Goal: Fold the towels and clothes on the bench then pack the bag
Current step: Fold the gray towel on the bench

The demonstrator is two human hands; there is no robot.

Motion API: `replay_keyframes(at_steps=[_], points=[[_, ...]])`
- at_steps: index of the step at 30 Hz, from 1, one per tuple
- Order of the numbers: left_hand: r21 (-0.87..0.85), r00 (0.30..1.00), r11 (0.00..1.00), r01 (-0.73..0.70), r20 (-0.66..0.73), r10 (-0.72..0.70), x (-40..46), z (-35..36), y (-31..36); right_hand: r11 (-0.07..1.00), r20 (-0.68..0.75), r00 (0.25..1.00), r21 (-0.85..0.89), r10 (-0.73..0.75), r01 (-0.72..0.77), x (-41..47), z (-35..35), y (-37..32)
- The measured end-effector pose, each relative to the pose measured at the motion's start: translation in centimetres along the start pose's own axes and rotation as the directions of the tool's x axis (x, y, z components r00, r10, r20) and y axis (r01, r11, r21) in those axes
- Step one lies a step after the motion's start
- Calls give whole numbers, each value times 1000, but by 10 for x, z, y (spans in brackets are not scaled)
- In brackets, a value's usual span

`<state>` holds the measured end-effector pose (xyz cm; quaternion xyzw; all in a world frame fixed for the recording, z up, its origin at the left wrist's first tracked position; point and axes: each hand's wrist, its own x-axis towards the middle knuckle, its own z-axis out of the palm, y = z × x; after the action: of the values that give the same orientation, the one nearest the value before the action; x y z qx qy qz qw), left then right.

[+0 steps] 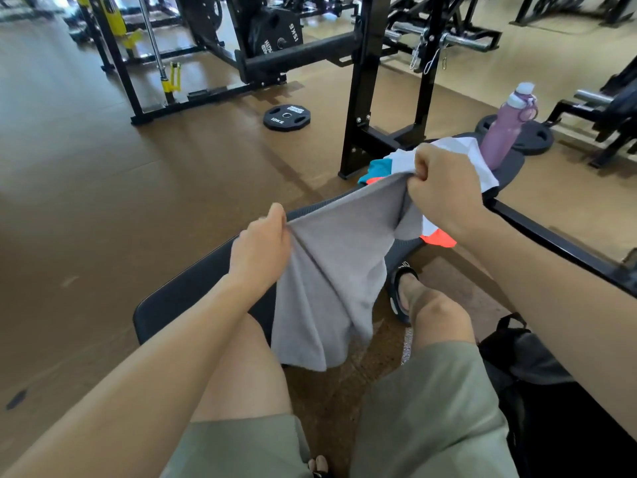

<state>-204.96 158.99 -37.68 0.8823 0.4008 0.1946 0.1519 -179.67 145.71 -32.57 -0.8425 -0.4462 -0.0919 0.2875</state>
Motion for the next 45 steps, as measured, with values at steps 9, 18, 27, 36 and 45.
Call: replay_keyframes(at_steps=[9,18,27,36,45], points=[[-510,965,824,245,48,-257,37,-29,45,964,630,743,253,-227,80,-74,16,-52],[-388,995,918,87,75,-62,18,-25,50,794,815,562,434,-144,-426,-94,31,-72],[-334,993,935,-117,-33,112,2,-22,55,902,451,886,420,-109,-102,-85,43,-76],[-315,994,942,-112,-41,104,-4,-27,49,854,417,909,462,29,-239,-76,39,-77],[-21,955,956,-294,41,295,-41,0,50,813,175,969,531,173,-240,-62,20,-82]])
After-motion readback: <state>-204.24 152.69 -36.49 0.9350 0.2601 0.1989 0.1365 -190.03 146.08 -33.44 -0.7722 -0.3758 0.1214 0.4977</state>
